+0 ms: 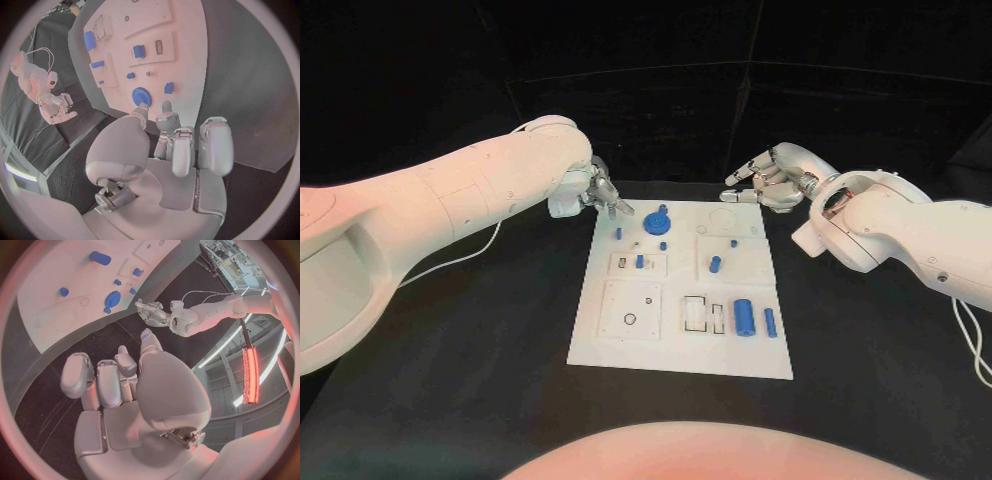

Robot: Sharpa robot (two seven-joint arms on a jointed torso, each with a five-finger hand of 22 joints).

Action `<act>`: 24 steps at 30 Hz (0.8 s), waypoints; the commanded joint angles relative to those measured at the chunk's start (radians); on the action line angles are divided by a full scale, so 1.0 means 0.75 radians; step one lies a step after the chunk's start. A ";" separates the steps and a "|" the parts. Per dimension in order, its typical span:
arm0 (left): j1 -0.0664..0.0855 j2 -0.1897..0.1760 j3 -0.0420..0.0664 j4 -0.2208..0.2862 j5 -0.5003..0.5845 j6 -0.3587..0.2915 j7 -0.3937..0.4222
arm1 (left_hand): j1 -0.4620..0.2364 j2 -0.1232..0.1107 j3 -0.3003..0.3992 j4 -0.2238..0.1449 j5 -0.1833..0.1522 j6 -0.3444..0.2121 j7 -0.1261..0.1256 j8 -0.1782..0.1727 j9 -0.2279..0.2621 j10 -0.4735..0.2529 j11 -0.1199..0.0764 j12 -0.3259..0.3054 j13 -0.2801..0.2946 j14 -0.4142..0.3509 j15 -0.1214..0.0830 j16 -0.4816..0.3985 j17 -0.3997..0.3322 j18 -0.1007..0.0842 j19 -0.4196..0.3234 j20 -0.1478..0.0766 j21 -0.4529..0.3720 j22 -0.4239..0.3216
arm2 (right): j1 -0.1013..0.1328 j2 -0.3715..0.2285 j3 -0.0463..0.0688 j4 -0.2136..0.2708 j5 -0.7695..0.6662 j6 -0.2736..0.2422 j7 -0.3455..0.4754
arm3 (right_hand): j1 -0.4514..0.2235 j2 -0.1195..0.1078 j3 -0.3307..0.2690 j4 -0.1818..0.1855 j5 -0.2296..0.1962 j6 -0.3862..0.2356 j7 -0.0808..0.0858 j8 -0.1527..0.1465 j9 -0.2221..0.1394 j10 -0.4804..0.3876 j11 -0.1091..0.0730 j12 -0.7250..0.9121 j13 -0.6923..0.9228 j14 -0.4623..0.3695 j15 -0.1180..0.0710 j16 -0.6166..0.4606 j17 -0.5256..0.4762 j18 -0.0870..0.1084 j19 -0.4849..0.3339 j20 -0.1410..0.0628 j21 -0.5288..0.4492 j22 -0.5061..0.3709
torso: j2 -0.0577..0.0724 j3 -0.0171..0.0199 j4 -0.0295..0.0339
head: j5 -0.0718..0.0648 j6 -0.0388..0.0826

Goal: Assemble the parts on the task board

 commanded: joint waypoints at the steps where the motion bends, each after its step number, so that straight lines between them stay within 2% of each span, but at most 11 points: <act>1: -0.005 0.012 0.001 -0.029 -0.059 0.052 0.034 | 0.013 -0.003 -0.011 0.002 -0.001 0.005 0.003 -0.007 -0.003 -0.006 0.001 -0.001 -0.002 0.138 0.006 0.004 0.351 0.004 0.018 0.006 -0.001 0.004 | 0.003 0.004 0.001 0.000 -0.003 0.009 0.010 | -0.003 0.007 -0.005 0.001 0.004 0.002 -0.001 0.006 -0.001 -0.005 -0.006 -0.005 0.000 0.039 -0.011 -0.004 -0.001 0.024 -0.010 0.002 -0.005 -0.001 | -0.001 0.0002 -0.0021 | 0.003 -0.005; 15: -0.038 0.049 0.000 -0.110 -0.088 0.089 0.051 | 0.017 -0.003 -0.023 0.003 -0.003 0.012 0.002 -0.008 -0.008 -0.004 0.001 0.001 -0.001 0.138 0.006 0.004 0.351 0.003 0.020 0.007 0.002 0.009 | 0.002 0.012 0.001 -0.004 -0.003 0.011 0.011 | -0.001 0.009 -0.005 0.001 0.007 0.001 -0.001 0.006 -0.001 -0.005 -0.006 -0.004 -0.001 0.039 -0.011 -0.004 -0.001 0.024 -0.009 0.002 -0.005 0.000 | -0.002 0.0010 0.0004 | 0.001 -0.009; 24: -0.052 0.064 0.000 -0.134 -0.089 0.091 0.067 | 0.023 -0.001 -0.027 0.002 -0.003 0.016 0.002 -0.009 -0.011 -0.003 0.000 0.003 0.000 0.138 0.006 0.004 0.351 0.003 0.020 0.007 0.002 0.010 | 0.002 0.015 0.001 -0.007 -0.003 0.012 0.013 | -0.001 0.009 -0.005 0.001 0.007 0.001 -0.001 0.006 -0.001 -0.005 -0.006 -0.004 -0.001 0.039 -0.011 -0.004 -0.001 0.024 -0.009 0.002 -0.005 0.000 | -0.002 0.0017 -0.0007 | 0.002 -0.011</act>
